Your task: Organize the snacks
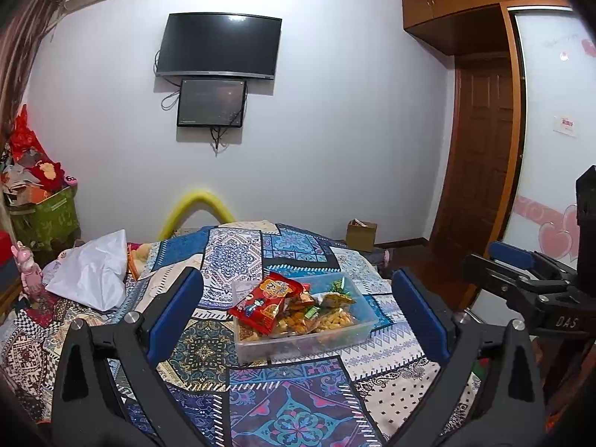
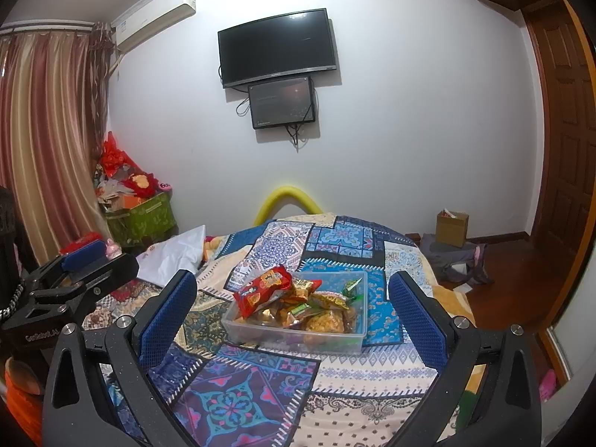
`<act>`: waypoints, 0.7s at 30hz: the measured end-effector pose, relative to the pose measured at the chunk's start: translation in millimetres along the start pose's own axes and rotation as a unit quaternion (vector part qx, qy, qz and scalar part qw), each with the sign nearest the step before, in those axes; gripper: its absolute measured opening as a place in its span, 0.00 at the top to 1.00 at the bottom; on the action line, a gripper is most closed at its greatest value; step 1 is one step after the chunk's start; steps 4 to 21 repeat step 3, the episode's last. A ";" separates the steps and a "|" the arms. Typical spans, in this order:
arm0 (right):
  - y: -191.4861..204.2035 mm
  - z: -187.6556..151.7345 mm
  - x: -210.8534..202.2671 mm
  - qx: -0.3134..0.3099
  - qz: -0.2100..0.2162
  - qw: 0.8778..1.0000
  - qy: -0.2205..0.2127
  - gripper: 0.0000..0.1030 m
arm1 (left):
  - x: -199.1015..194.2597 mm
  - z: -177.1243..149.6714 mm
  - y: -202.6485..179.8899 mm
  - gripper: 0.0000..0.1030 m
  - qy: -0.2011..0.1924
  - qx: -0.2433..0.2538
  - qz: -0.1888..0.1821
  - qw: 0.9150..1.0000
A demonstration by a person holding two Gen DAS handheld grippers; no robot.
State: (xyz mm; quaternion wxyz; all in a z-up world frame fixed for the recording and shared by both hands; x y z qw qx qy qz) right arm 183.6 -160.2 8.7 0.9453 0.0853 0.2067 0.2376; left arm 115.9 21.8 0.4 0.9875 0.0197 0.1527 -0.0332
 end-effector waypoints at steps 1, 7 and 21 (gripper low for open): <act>-0.1 -0.4 0.6 0.000 0.000 1.000 0.000 0.00 | 0.4 -0.3 0.0 0.01 0.001 -0.001 -0.001 1.000; -0.9 -1.7 2.0 0.002 -0.001 1.000 0.002 0.00 | 2.4 -1.5 0.9 0.01 0.005 -0.003 -0.004 1.000; -0.9 -1.7 2.0 0.002 -0.001 1.000 0.002 0.00 | 2.4 -1.5 0.9 0.01 0.005 -0.003 -0.004 1.000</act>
Point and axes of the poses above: each gripper's, at about its wrist camera, not at the fingertips, and x roughly the way its jaws point, y to its left, z to its top, the point moved 4 cm from there along x, roughly the way its jaws point, and after that the axes turned 8 degrees about x, right-handed, at the moved point
